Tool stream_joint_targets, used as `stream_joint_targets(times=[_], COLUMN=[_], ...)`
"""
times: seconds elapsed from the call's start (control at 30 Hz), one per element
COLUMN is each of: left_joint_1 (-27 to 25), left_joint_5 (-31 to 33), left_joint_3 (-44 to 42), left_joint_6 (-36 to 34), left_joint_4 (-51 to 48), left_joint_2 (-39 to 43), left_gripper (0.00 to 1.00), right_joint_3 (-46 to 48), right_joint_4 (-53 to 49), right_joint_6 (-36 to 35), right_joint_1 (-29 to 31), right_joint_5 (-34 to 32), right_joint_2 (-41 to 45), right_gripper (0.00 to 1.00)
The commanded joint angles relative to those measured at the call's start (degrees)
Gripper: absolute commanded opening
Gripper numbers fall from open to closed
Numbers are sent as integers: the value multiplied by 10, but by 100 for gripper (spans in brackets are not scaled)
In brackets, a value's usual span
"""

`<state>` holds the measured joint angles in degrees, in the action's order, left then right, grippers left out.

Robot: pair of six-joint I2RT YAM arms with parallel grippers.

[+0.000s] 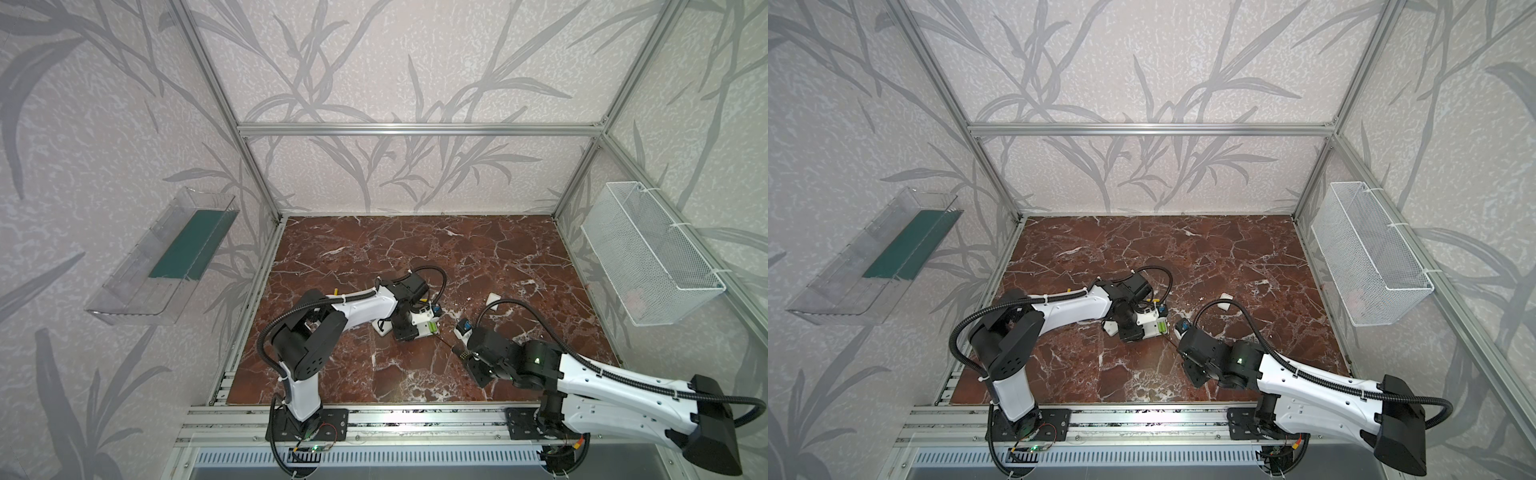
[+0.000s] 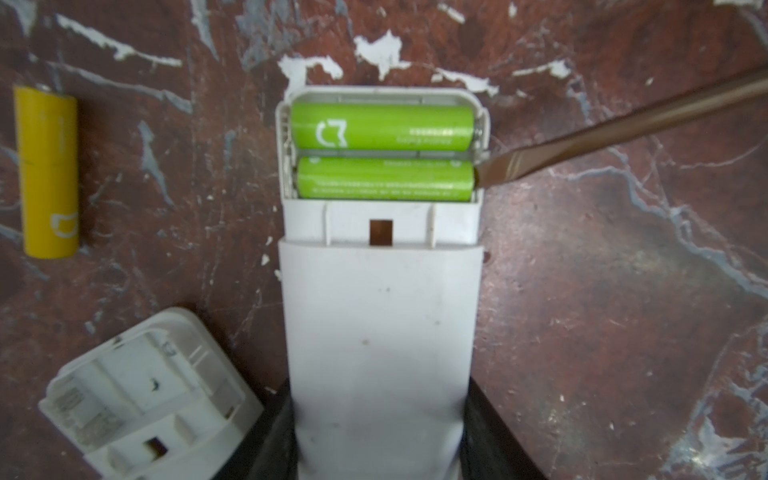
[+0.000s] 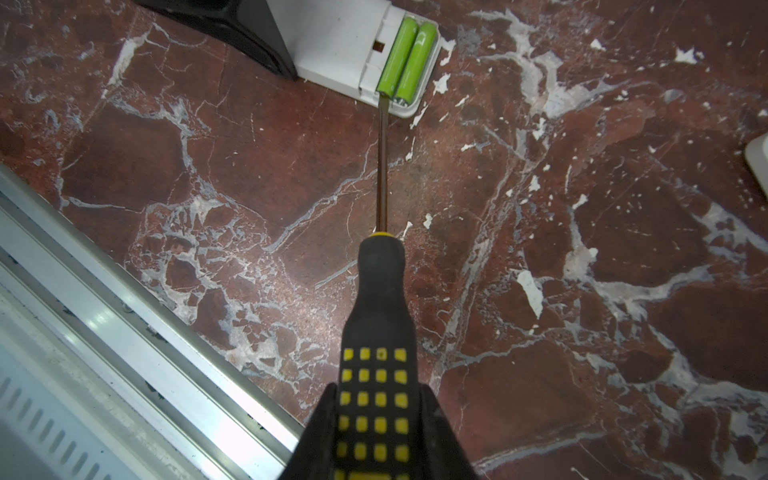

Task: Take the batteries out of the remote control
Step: 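Insert the screwdriver tip beside the nearer green battery with the right gripper, then pry the nearer green battery out of the remote with the screwdriver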

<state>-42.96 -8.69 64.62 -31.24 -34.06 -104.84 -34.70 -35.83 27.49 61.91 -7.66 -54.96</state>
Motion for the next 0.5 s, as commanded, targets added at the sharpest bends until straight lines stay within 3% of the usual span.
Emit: stream_joint_targets(times=[0.0,0.47], left_joint_1=[6,5], left_joint_5=[23,11], left_joint_3=[-9,-14], left_joint_6=[-7,-6], left_joint_4=[-46,-45], left_joint_2=[-22,-16], left_gripper=[47,47], right_joint_3=[36,113], right_joint_4=[51,178], right_joint_6=[39,75], right_joint_1=[8,69], right_joint_5=[-27,-110], right_joint_2=[4,-19], right_gripper=[0,0])
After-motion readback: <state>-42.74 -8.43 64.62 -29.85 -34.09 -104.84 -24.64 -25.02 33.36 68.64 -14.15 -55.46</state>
